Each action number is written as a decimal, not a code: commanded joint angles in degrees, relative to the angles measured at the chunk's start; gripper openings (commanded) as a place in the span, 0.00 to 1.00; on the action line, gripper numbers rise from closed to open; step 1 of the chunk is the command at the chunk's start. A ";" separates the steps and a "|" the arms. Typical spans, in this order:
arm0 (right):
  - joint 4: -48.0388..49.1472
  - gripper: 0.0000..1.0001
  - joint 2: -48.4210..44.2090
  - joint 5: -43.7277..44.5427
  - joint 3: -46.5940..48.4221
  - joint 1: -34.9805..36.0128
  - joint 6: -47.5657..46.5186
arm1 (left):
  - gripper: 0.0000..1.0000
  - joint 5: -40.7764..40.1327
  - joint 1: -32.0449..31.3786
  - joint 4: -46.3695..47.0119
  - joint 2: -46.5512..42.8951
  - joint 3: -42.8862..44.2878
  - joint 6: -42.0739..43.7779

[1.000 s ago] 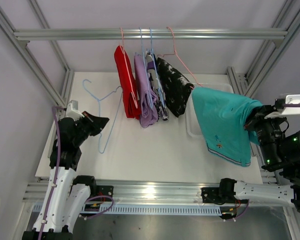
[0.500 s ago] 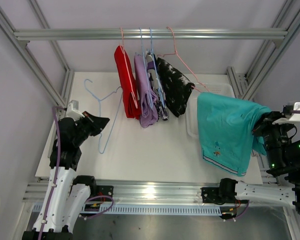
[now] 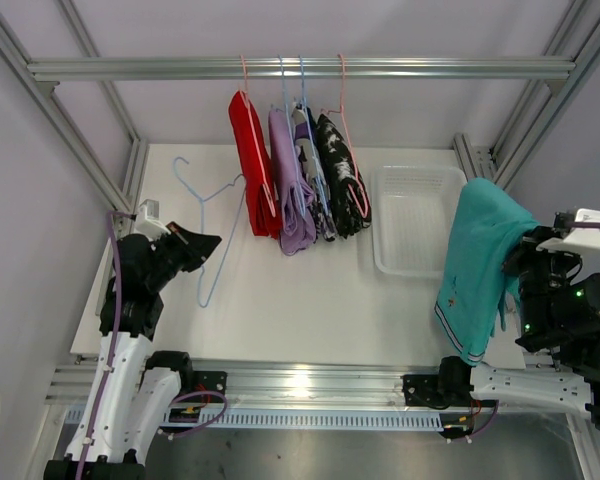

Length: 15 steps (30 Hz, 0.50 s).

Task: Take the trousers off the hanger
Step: Place the trousers in the bin.

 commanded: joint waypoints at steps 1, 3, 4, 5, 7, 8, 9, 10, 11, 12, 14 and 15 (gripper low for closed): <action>8.07 0.00 1.33 1.69 -0.28 0.07 -2.16 | 0.00 1.88 -0.24 3.08 -0.02 0.30 0.56; 9.20 0.00 1.77 0.99 -0.45 0.07 -2.60 | 0.00 1.97 -0.24 3.17 -0.11 0.30 0.56; 11.91 0.00 1.77 0.55 -0.71 -0.02 -3.30 | 0.00 2.06 -0.24 3.17 -0.19 0.12 0.56; 14.02 0.00 1.68 0.20 -1.76 -0.10 -4.52 | 0.00 2.06 -0.24 3.08 -0.11 0.12 0.56; 19.46 0.00 1.94 -0.24 -3.00 -1.15 -7.95 | 0.00 2.23 -0.24 3.26 -0.02 0.12 0.56; 20.63 0.00 2.38 -1.55 -3.87 -1.94 -8.75 | 0.00 2.41 -0.33 3.26 -0.02 0.12 0.56; 20.99 0.00 3.00 -2.69 -4.06 -2.91 -8.58 | 0.00 2.41 -0.24 3.17 0.07 0.30 0.64; 20.90 0.00 4.48 -3.92 -4.23 -5.44 -8.15 | 0.00 2.50 -0.33 3.26 0.24 0.21 0.65; 20.55 0.00 5.45 -5.33 -4.32 -6.94 -7.62 | 0.00 2.76 -0.33 3.34 0.07 0.30 0.65; 19.51 0.00 6.59 -8.21 -4.06 -8.44 -5.96 | 0.00 2.76 -0.33 3.35 0.16 0.21 0.65; 17.49 0.00 10.18 -11.65 -3.27 -14.48 -3.23 | 0.00 2.85 -0.33 3.26 0.24 0.21 0.73; 15.82 0.00 11.34 -15.93 -2.57 -16.69 -1.22 | 0.00 2.85 -0.33 3.08 0.24 0.21 0.82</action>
